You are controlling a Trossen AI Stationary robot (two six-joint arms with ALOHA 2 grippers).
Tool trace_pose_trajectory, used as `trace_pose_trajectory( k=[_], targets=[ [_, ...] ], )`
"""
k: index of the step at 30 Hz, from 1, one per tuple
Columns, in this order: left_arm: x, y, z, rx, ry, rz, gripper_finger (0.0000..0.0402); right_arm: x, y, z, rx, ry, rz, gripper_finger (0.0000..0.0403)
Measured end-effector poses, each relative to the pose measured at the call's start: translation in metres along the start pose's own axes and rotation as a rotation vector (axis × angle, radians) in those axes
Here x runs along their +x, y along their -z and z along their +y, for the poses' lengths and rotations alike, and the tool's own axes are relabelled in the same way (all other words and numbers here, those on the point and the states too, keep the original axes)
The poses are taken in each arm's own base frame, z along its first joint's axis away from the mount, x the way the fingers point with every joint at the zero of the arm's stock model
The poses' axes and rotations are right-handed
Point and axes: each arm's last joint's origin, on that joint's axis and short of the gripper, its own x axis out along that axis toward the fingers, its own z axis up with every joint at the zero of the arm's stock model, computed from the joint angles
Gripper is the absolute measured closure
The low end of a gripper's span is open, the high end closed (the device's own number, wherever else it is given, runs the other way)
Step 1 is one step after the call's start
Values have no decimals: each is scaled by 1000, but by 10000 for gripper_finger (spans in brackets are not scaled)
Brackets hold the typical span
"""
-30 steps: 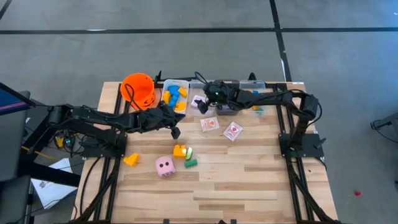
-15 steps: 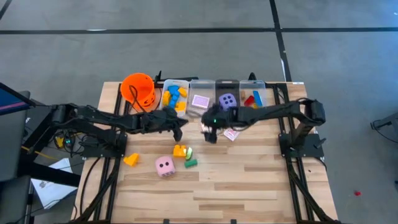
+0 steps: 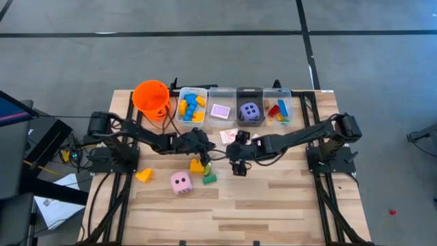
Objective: Pick & Place Toys
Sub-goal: Put the orange deck of cards into the left transparent bin
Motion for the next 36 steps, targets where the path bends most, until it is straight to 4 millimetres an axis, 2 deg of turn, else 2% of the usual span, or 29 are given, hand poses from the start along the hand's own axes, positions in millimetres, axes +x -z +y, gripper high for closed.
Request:
trace_pose_trajectory(
  k=[6, 10, 13, 18, 26, 31, 36],
  targets=[
    [1, -8, -2, -11, 30, -90, 286, 0, 5, -3, 12, 64, 48, 19],
    [1, -14, -4, 88, 39, -156, 270, 0, 7, -5, 25, 111, 65, 19],
    [1, -15, -1, 103, 25, -155, 297, -1, 10, -5, 38, 119, 89, 19],
    [2, -17, 3, 92, 10, -168, 389, -1, 14, -6, 66, 132, 126, 19],
    [9, -25, -1, 43, 48, -295, 398, -2, 17, -7, 67, 184, 144, 19],
    [35, -32, -12, 58, 141, -290, 401, -2, 17, -7, 45, 190, 144, 19],
    [62, -35, -16, 81, 128, -238, 401, -2, 18, -8, 35, 204, 151, 19]
  ],
)
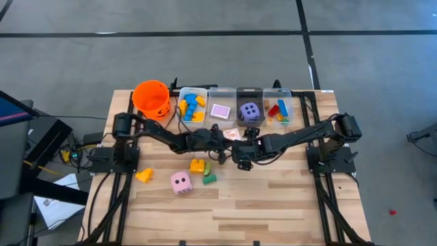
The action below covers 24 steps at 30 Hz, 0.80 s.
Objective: Pick & Place Toys
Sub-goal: Put the orange deck of cards into the left transparent bin
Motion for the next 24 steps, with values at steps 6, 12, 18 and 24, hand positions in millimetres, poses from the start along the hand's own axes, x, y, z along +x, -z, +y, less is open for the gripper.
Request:
trace_pose_trajectory(
  k=[6, 12, 18, 24],
  targets=[
    [10, 12, 14, 31, -147, 200, 401, 0, 0, 0, -2, 1, 2, 19],
    [8, 20, 22, 4, -209, 294, 401, 1, 0, -2, 2, 4, 5, 19],
    [2, 29, 18, 29, -186, 436, 401, 1, 0, -2, 3, 5, 6, 19],
    [-4, 36, 7, 153, -102, 534, 401, 1, 0, -2, 2, 5, 6, 19]
  ],
)
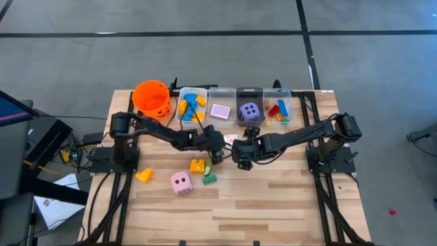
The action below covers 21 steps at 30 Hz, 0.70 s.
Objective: Pick & Place Toys
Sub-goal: Put the orange deck of cards into the left transparent bin
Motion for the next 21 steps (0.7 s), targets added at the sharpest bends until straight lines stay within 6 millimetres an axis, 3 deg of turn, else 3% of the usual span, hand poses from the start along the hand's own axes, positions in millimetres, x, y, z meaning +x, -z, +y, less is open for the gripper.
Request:
trace_pose_trajectory(
  k=[10, 16, 21],
  targets=[
    [-11, 3, -6, 83, 30, 73, 401, 0, -1, 0, -16, -2, -11, 19],
    [-44, 6, -5, 98, 47, 91, 401, -4, -8, 8, -95, 13, -102, 19],
    [-73, 25, 0, 62, 52, 91, 401, -9, -13, 15, -122, 19, -173, 19]
  ],
)
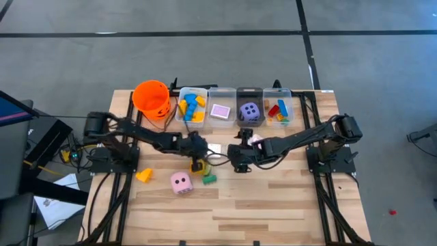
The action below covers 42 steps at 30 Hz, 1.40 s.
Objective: Pick & Place Toys
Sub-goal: Put the orange deck of cards into the left transparent bin
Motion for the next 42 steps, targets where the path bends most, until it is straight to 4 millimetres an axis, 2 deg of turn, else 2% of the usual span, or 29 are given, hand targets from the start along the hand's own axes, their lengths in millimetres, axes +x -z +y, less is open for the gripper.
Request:
trace_pose_trajectory(
  k=[5, 10, 14, 18, 20, 23, 26, 30, 34, 42],
  targets=[
    [-16, 22, 4, -97, 2, -80, 401, -7, -7, 7, 27, 77, -82, 19],
    [-30, 24, 7, -131, 16, -237, 402, -30, -8, 6, 30, 99, -138, 19],
    [-40, 19, 8, -145, 25, -323, 401, -54, 13, -4, 30, 152, -172, 19],
    [-47, 13, 9, -156, 30, -375, 401, -74, 51, -18, 142, 133, -250, 19],
    [-47, 11, 9, -160, 33, -401, 401, -75, 73, -22, 232, 97, -311, 19],
    [-49, 7, 9, -166, 38, -442, 400, -65, 103, -23, 374, 13, -462, 19],
    [-49, 5, 9, -170, 40, -464, 401, -45, 130, -19, 488, -45, -594, 19],
    [-51, 2, 9, -176, 42, -499, 400, -18, 157, -15, 536, -81, -619, 19],
    [-53, -2, 9, -182, 45, -541, 399, -1, 159, -12, 524, -135, -596, 19],
    [-54, -4, 9, -188, 49, -572, 399, 33, 139, -2, 391, -115, -589, 19]
  ],
)
